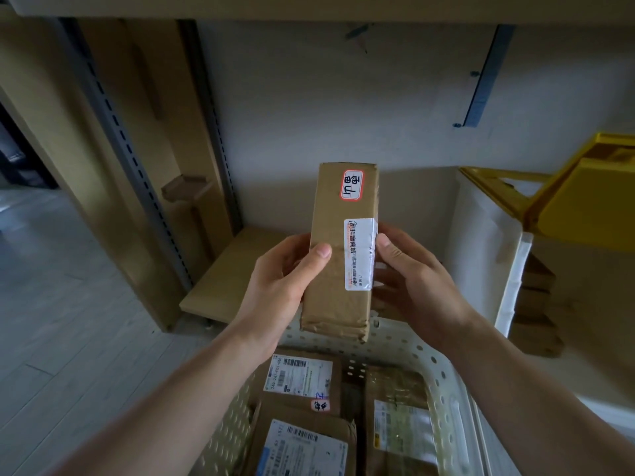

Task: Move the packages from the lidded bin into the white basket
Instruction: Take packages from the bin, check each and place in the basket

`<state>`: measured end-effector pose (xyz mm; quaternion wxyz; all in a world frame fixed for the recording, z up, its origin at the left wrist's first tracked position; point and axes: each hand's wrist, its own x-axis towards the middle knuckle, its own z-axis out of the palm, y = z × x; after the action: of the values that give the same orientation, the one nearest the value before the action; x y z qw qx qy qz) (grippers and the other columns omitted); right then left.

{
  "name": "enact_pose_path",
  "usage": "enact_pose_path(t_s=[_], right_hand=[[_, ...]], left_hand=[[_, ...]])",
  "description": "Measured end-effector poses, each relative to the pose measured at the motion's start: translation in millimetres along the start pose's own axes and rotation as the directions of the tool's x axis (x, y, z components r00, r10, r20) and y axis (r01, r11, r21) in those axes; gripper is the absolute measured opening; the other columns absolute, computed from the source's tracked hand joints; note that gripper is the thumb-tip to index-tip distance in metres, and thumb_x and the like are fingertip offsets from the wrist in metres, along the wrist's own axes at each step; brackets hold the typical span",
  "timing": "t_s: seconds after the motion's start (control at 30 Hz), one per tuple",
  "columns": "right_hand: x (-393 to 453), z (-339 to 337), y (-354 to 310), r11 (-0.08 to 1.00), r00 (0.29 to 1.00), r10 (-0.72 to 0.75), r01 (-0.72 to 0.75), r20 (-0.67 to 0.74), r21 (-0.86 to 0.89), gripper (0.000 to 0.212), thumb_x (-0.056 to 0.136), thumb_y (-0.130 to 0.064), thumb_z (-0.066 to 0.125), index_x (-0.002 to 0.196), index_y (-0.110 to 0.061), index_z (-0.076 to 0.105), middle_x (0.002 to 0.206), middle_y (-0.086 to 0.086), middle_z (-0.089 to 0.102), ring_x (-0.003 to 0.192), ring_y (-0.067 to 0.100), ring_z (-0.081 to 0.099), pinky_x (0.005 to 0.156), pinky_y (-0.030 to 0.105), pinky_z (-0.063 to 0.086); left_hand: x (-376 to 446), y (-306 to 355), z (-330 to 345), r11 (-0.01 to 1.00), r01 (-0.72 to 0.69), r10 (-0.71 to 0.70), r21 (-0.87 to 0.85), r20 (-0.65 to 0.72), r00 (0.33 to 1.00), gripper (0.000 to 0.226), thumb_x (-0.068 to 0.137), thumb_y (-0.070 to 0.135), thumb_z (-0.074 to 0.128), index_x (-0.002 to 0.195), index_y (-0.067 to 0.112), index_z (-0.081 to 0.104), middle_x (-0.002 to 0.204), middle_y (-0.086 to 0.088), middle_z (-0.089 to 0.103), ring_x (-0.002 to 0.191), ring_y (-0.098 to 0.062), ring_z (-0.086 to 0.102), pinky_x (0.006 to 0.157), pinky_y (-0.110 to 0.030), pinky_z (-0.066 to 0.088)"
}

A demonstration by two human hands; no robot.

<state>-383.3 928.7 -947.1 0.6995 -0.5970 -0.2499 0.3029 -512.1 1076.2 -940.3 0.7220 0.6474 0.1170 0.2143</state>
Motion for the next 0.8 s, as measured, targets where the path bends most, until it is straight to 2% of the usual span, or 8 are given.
enact_pose_path(t_s=[0.23, 0.4, 0.47, 0.53, 0.6, 0.67, 0.73, 0.8], right_hand=[[-1.8, -6.9, 2.0, 1.000, 0.999, 0.009, -0.009, -0.031, 0.001, 0.058, 0.087, -0.050, 0.064, 0.142, -0.034, 0.053, 0.124, 0.004, 0.072, 0.116, 0.028, 0.069, 0.096, 0.051, 0.056], [-3.6, -7.5, 1.7, 1.000, 0.988, -0.008, 0.010, -0.151, 0.012, 0.073, 0.069, -0.046, 0.080, 0.132, -0.020, 0.053, 0.114, 0.009, 0.075, 0.104, 0.029, 0.073, 0.082, 0.045, 0.060], [-4.1, -7.5, 0.9, 1.000, 0.979, -0.026, 0.027, -0.202, 0.001, 0.067, 0.071, -0.039, 0.082, 0.128, -0.018, 0.055, 0.112, 0.009, 0.075, 0.101, 0.026, 0.074, 0.076, 0.041, 0.061], [-4.6, -7.3, -0.1, 0.999, 0.968, -0.032, 0.029, -0.250, -0.017, 0.049, 0.081, -0.032, 0.079, 0.123, -0.017, 0.059, 0.107, 0.008, 0.076, 0.096, 0.022, 0.075, 0.071, 0.036, 0.061], [-5.7, -8.3, -1.7, 0.999, 0.957, -0.041, 0.038, -0.288, -0.018, 0.021, 0.092, -0.021, 0.072, 0.110, -0.016, 0.064, 0.097, 0.006, 0.077, 0.087, 0.019, 0.075, 0.066, 0.032, 0.059], [-7.8, -9.3, -2.8, 0.998, 0.956, -0.057, 0.045, -0.289, -0.048, 0.003, 0.096, -0.015, 0.067, 0.098, -0.015, 0.069, 0.093, 0.007, 0.077, 0.084, 0.020, 0.075, 0.068, 0.036, 0.060], [-10.0, -8.9, -3.8, 0.994, 0.955, -0.097, 0.078, -0.282, -0.079, 0.005, 0.095, -0.012, 0.068, 0.094, -0.016, 0.070, 0.093, 0.008, 0.077, 0.086, 0.022, 0.074, 0.073, 0.039, 0.061], [-11.4, -9.3, -5.2, 0.990, 0.949, -0.137, 0.120, -0.285, -0.078, 0.011, 0.093, -0.007, 0.070, 0.095, -0.017, 0.069, 0.089, 0.004, 0.077, 0.084, 0.020, 0.074, 0.069, 0.032, 0.059]], left_hand=[[-1.4, -1.9, 1.2, 0.999, 0.006, -0.007, 0.048, 0.021, 1.000, 0.041, 0.086, 0.041, 0.061, 0.119, 0.019, 0.068, 0.110, -0.003, 0.077, 0.108, -0.023, 0.072, 0.084, -0.038, 0.062], [-1.7, 2.3, 0.9, 0.989, -0.039, 0.043, 0.145, -0.026, 0.999, 0.020, 0.099, 0.031, 0.056, 0.111, 0.021, 0.068, 0.098, 0.004, 0.077, 0.095, -0.013, 0.074, 0.071, -0.024, 0.059], [-0.2, 4.0, -2.3, 0.980, -0.051, 0.061, 0.192, -0.044, 0.997, 0.015, 0.102, 0.022, 0.055, 0.114, 0.021, 0.065, 0.099, 0.007, 0.076, 0.094, -0.009, 0.072, 0.071, -0.022, 0.059], [-0.3, 4.3, -3.6, 0.979, -0.052, 0.064, 0.199, -0.050, 0.997, 0.019, 0.103, 0.020, 0.054, 0.120, 0.024, 0.061, 0.101, 0.012, 0.075, 0.096, -0.003, 0.071, 0.070, -0.016, 0.057], [-1.7, 2.3, -3.2, 0.989, -0.032, 0.037, 0.147, -0.029, 0.999, 0.024, 0.100, 0.029, 0.057, 0.124, 0.024, 0.057, 0.102, 0.012, 0.076, 0.098, -0.004, 0.071, 0.070, -0.014, 0.056], [-3.4, -0.4, -2.8, 0.992, -0.015, 0.016, 0.125, -0.003, 1.000, 0.040, 0.093, 0.043, 0.066, 0.124, 0.020, 0.057, 0.106, 0.008, 0.076, 0.101, -0.010, 0.073, 0.074, -0.019, 0.058], [-4.2, -2.0, -3.8, 0.989, -0.027, 0.025, 0.148, 0.019, 1.000, 0.057, 0.082, 0.051, 0.073, 0.125, 0.018, 0.057, 0.113, 0.004, 0.076, 0.106, -0.016, 0.073, 0.082, -0.028, 0.061], [-4.9, -1.6, -4.2, 0.989, -0.038, 0.035, 0.143, 0.021, 0.999, 0.068, 0.071, 0.052, 0.074, 0.128, 0.020, 0.055, 0.118, 0.004, 0.075, 0.110, -0.017, 0.072, 0.087, -0.034, 0.062]])
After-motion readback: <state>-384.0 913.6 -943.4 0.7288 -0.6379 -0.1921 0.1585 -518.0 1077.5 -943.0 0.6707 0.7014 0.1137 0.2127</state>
